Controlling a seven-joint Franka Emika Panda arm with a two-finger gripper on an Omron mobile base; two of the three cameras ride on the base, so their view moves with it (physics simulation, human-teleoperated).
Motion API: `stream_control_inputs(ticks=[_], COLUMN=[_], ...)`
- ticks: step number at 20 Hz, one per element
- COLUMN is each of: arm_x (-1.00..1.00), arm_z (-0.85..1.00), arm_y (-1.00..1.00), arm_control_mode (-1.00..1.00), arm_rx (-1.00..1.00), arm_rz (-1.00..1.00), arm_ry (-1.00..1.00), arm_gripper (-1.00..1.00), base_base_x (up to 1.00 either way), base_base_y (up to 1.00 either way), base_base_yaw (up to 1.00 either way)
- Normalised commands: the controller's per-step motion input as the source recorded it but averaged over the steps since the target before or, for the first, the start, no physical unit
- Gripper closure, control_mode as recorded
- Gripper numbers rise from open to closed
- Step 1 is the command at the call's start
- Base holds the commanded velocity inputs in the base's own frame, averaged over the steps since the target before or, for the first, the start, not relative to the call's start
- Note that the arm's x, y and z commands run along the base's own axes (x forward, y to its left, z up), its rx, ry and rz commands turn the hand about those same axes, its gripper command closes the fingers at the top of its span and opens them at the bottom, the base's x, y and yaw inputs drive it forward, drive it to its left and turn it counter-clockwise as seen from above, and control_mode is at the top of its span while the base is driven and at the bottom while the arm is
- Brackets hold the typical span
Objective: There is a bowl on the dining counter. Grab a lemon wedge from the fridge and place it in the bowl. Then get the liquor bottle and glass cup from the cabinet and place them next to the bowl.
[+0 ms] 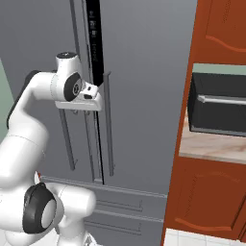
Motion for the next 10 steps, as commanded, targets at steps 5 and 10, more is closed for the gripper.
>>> stream_control_inputs(ticks=[5, 10], arm_x=[0.0, 0.0], arm_z=[0.0, 0.0], arm_y=[0.0, 0.0], arm_control_mode=[1.0, 1.0], arm_rx=[0.0, 0.0], arm_rz=[0.0, 0.0], arm_ry=[0.0, 0.0], arm_gripper=[-1.0, -1.0], base_base_x=[-0.07, -0.64], base_base_y=[0.0, 0.0], base_base_yaw=[0.0, 0.0])
